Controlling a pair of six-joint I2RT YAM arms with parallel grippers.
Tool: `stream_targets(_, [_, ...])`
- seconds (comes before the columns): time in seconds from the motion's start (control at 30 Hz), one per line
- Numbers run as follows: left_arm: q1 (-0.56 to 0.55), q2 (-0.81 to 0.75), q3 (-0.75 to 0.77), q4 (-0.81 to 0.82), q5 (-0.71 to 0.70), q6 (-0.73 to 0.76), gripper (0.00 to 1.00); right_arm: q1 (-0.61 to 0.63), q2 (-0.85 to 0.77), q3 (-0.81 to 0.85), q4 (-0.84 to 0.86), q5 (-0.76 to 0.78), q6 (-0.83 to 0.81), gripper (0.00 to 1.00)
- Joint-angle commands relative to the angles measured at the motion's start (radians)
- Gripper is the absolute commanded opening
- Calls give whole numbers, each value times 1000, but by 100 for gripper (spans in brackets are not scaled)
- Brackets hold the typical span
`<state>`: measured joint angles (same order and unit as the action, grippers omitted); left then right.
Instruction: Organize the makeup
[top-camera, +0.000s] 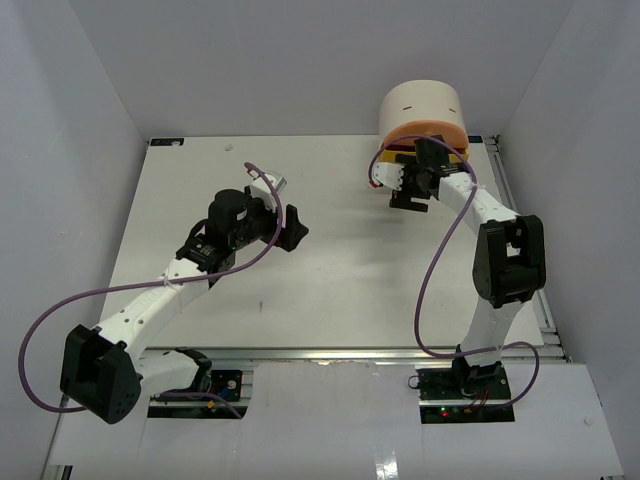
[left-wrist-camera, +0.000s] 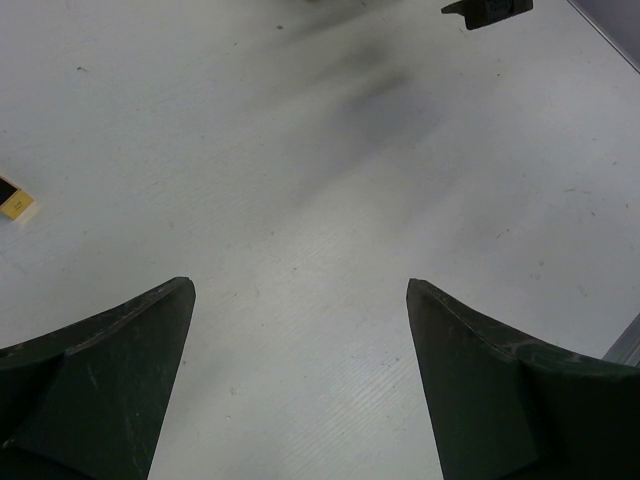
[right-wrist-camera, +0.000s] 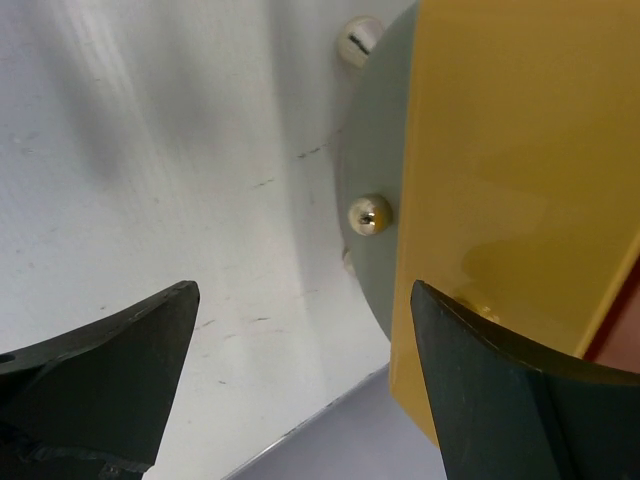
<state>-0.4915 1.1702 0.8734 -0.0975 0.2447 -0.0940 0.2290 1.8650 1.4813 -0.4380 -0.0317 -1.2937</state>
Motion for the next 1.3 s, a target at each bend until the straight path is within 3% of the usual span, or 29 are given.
stream_targets(0.0, [9, -36, -7, 12, 3, 6, 98, -34, 55, 146, 68, 78, 25, 93])
stream_targets(0.23, [10, -37, -8, 12, 4, 5, 98, -36, 78, 145, 157, 97, 72, 92])
stream_targets(0.4, [11, -35, -5, 12, 12, 5, 98, -36, 10, 34, 210, 64, 71, 92])
stream_targets(0.5, [11, -40, -7, 12, 10, 6, 98, -36, -58, -8, 160, -70, 134, 93])
stream_targets(0.7, [14, -44, -7, 16, 20, 1, 98, -42, -266, -202, 191, -300, 449, 95])
stream_targets(0.87, [17, -49, -8, 16, 20, -3, 98, -76, -365, -323, 276, -375, 767, 96])
stream_targets(1.07, [18, -61, -11, 18, 11, -4, 98, -156, -389, -499, 537, -270, 1277, 100])
stream_targets(1.17, [18, -62, -13, 18, 9, -6, 98, -189, -353, -545, 596, -157, 1504, 91])
stream_targets(1.27, [19, -55, -11, 19, 10, -4, 98, -197, -329, -583, 716, -130, 1589, 86])
